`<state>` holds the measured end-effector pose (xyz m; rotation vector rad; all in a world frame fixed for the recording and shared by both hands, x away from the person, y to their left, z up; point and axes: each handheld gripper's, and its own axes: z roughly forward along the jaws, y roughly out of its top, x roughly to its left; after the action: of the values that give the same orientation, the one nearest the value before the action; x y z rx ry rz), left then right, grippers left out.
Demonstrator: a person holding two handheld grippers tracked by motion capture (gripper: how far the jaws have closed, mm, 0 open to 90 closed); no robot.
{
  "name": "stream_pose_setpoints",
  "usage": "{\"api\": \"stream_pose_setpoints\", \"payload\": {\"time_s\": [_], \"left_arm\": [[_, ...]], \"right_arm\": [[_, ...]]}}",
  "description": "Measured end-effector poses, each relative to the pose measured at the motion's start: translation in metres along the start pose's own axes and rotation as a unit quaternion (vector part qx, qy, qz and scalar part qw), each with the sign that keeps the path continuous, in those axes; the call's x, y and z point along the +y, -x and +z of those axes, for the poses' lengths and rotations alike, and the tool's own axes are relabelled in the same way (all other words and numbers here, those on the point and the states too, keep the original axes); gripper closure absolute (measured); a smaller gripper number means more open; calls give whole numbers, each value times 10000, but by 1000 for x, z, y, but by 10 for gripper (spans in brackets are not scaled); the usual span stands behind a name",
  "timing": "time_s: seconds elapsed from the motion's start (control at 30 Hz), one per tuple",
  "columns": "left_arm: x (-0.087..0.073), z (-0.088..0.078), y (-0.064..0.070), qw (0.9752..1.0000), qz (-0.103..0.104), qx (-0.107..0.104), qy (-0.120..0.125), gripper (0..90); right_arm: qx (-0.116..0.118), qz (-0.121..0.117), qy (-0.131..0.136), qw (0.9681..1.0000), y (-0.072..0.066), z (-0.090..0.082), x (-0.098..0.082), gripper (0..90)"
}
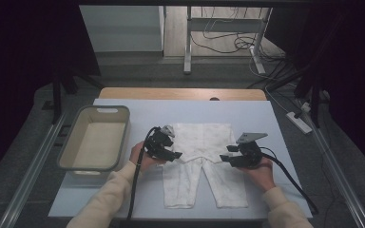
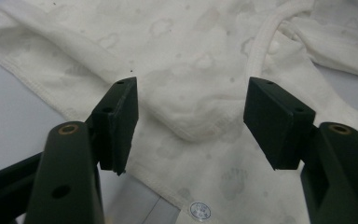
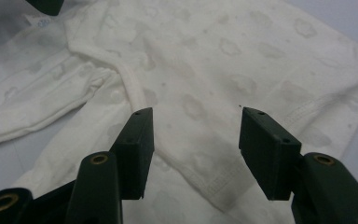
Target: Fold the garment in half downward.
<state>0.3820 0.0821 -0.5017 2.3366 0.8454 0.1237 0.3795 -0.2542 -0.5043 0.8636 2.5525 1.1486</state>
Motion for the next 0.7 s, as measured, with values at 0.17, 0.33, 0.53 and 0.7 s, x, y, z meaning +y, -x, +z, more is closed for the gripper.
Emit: {"api": "stream_pose_setpoints", "payload": {"time_s": [0.17,0.33,0.53,0.7], "left_arm": [[-3,4,2,10000,37,-10,-89,356],[-4,9,2,9997,89,-4,-210,347],[-6,16,4,9992,171,77,-363,354],[-8,18,4,9988,260,77,-403,499]], "right_arm": [[20,-20,-142,9999,-2,5,-2,442],[-38,-80,-241,9997,-1,7,-3,436],[-21,-91,-324,9994,-1,10,-5,426],[-31,-91,-389,9992,-2,12,-6,430]]}}
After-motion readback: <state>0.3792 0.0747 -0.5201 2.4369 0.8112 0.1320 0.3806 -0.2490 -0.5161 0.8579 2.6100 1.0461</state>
